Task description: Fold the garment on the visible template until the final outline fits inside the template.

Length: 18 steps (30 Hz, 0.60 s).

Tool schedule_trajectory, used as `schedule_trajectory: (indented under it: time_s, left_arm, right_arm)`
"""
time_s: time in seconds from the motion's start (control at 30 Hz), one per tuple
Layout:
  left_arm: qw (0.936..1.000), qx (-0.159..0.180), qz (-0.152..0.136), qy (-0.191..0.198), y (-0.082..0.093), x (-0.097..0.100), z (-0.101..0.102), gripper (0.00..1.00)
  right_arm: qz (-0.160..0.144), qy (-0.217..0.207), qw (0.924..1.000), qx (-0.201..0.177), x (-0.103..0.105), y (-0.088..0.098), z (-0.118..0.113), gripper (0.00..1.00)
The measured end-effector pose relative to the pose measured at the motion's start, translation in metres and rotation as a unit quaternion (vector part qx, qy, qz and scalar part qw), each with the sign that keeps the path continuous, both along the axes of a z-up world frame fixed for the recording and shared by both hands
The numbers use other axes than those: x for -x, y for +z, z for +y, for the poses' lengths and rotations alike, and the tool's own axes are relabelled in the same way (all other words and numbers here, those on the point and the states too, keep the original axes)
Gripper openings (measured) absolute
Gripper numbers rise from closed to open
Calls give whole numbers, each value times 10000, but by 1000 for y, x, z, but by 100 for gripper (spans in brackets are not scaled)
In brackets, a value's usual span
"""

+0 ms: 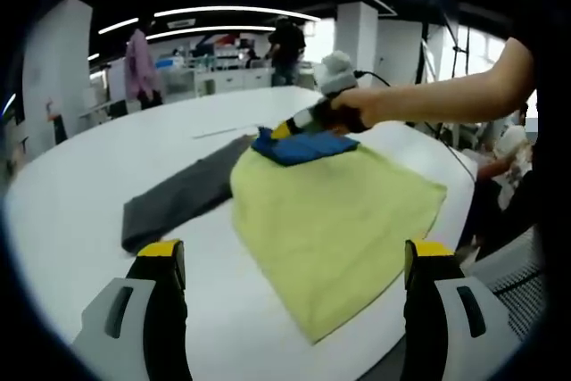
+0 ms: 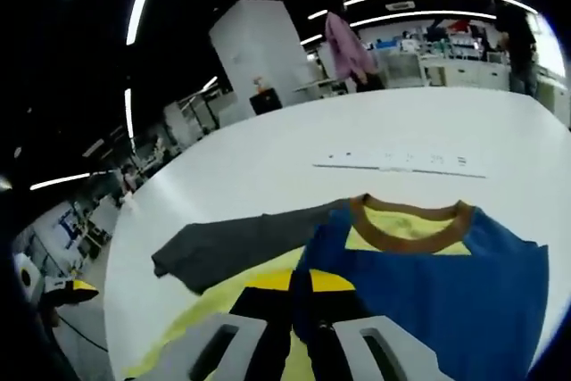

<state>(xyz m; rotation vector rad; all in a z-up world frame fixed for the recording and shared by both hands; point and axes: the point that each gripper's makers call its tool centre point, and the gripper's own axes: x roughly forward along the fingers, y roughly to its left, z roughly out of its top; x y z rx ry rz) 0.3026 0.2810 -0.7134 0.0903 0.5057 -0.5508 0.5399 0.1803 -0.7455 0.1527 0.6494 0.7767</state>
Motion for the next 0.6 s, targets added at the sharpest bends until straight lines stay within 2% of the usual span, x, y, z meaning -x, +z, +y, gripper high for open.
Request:
schedule_trajectory:
  time_s: [0.2,0.6]
  left_arm:
    - [10000,5,22,13,-2,1,0,99]
    - [10000,-4,34,59,-3,2,3,99]
  right_arm:
    - [-63,390,9991,-139,12,6,20,0]
    - [83,680,9976,-51,19,-11,40,0]
